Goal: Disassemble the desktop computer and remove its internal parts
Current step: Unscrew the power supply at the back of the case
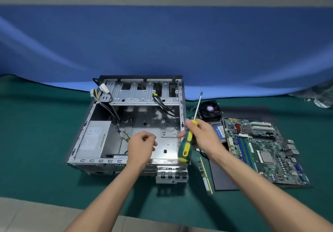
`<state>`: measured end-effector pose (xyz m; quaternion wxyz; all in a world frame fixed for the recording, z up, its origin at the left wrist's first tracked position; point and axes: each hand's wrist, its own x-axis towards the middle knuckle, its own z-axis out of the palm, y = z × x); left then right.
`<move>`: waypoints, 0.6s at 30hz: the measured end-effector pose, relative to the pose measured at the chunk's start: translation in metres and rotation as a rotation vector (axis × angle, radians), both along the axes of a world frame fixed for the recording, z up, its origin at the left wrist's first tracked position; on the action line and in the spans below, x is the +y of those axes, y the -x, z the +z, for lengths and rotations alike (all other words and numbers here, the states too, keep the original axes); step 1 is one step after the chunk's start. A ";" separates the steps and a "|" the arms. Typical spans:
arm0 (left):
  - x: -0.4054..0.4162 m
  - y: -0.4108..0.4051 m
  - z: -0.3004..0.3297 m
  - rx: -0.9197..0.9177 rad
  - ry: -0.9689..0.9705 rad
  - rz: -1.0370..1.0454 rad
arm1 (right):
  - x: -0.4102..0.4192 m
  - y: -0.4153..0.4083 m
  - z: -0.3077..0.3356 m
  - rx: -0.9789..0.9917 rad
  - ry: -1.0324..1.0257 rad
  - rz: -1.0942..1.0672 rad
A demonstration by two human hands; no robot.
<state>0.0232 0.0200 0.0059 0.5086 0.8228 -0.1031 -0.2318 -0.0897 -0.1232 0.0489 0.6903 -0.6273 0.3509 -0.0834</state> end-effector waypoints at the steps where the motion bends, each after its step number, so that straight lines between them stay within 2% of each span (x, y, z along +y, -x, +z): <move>1: 0.007 0.000 0.004 0.033 0.041 0.011 | 0.013 -0.003 0.002 0.012 0.041 0.007; 5: 0.041 -0.003 0.022 0.209 0.185 -0.059 | 0.072 -0.017 -0.002 0.046 0.174 0.006; 8: 0.076 -0.006 0.030 0.282 0.163 -0.206 | 0.120 -0.028 -0.010 0.049 0.116 -0.023; 10: 0.103 -0.008 0.028 0.186 0.051 -0.276 | 0.153 -0.037 -0.015 0.030 0.029 -0.014; 13: 0.143 -0.012 0.018 -0.031 -0.129 -0.323 | 0.199 -0.051 -0.021 0.020 0.009 0.003; 18: 0.205 -0.013 -0.009 -0.039 -0.122 -0.237 | 0.260 -0.066 -0.032 0.099 0.033 0.066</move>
